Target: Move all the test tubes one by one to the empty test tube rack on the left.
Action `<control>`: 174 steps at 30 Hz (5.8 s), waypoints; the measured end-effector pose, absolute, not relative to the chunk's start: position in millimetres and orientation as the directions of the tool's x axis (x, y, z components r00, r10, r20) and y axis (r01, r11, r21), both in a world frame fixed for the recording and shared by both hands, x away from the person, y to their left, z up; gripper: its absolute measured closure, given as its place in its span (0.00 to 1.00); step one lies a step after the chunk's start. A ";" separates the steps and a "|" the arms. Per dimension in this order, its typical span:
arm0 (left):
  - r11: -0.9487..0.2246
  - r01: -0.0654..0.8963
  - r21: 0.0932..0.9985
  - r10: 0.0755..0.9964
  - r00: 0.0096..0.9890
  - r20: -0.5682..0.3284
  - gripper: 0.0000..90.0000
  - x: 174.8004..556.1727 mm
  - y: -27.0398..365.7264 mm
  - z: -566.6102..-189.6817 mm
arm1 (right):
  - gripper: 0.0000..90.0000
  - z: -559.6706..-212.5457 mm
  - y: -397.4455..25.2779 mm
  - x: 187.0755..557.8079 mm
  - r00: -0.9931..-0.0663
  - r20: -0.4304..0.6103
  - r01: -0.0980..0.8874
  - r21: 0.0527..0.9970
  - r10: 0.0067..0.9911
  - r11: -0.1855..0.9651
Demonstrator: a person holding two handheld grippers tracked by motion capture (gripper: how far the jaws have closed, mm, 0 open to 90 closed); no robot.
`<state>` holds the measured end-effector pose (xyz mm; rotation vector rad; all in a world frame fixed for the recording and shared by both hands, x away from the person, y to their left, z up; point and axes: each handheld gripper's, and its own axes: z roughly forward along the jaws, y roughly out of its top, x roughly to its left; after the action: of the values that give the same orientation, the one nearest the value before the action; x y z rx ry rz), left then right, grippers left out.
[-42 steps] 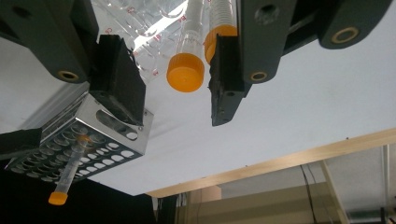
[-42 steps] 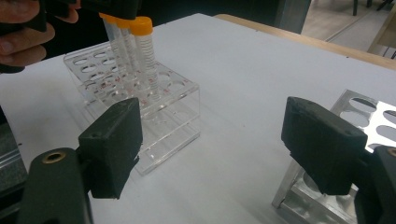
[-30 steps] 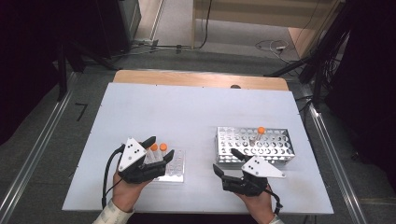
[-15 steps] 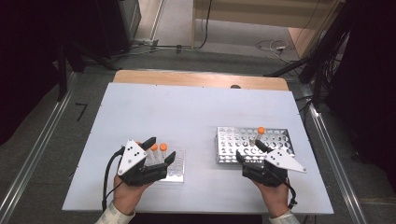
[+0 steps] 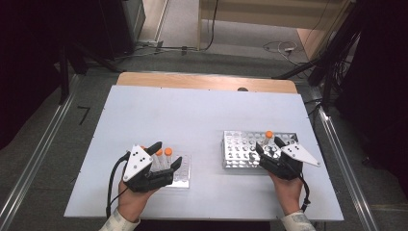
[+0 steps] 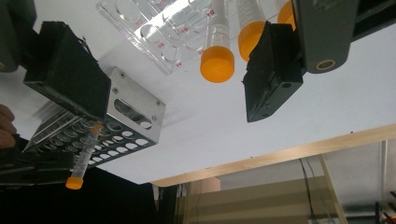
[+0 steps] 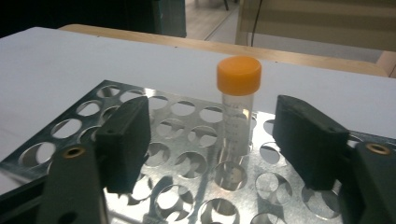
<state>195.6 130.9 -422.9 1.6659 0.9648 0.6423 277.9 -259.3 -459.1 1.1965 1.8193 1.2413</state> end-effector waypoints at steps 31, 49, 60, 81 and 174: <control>-0.119 0.283 0.952 0.845 0.532 -0.052 0.27 196.0 130.3 -424.8 | 0.79 -462.5 -261.4 291.5 -0.340 -0.046 0.333 0.928 0.939 0.166; -0.126 0.281 0.951 0.842 0.537 -0.047 0.26 196.2 130.2 -424.9 | 0.79 -425.8 -270.8 274.3 -0.337 -0.016 0.221 0.971 0.941 0.096; -0.121 0.282 0.952 0.840 0.541 -0.053 0.27 195.5 129.2 -424.7 | 0.79 -415.8 -238.9 249.0 -0.504 0.010 0.204 0.973 0.864 0.108; -0.142 0.245 0.959 0.784 0.619 -0.042 0.28 189.1 98.0 -420.3 | 0.79 -441.8 -152.6 215.9 -0.751 -0.044 0.213 0.928 0.658 0.306; -0.140 0.305 0.942 0.871 0.491 -0.029 0.78 215.5 117.0 -437.1 | 0.25 -451.8 -143.8 215.2 -0.780 0.033 0.295 0.900 0.625 0.321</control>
<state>215.5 117.0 -437.1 1.6924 1.0129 0.6774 215.2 -143.8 -451.8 0.8238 2.2701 1.4436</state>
